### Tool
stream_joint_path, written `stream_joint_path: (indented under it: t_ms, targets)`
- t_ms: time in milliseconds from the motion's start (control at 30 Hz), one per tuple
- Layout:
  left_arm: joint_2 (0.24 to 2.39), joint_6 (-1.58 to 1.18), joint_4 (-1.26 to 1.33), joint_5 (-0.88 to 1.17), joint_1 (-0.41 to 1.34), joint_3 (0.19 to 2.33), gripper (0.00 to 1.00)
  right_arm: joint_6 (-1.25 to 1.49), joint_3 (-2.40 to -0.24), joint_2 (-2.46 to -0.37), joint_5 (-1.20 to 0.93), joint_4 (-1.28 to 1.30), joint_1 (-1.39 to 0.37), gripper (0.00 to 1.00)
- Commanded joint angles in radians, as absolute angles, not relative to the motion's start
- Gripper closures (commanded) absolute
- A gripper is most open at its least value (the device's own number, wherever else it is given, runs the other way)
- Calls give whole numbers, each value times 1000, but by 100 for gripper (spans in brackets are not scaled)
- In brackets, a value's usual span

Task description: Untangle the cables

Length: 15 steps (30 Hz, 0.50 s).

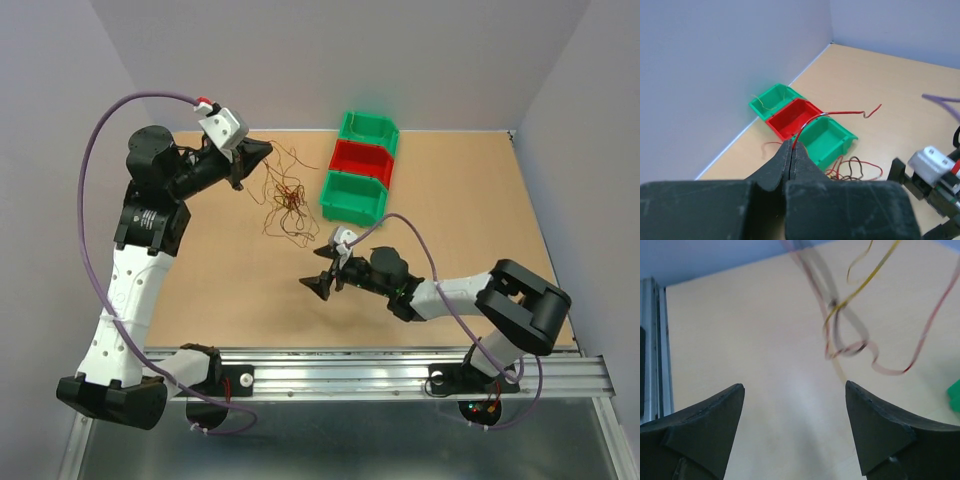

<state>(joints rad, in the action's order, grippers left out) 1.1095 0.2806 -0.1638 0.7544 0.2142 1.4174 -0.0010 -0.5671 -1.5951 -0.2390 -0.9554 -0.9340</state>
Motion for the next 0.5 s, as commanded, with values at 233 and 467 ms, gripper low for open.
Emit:
stream_joint_path:
  t_ms: [233, 467]
  targets:
    - [1097, 230, -115, 862, 274, 1347, 100, -54, -689, -1450, -51, -1016, -936, 7]
    - [1089, 238, -127, 834, 324, 1339, 100, -100, -854, -1554, 32, -1014, -936, 7]
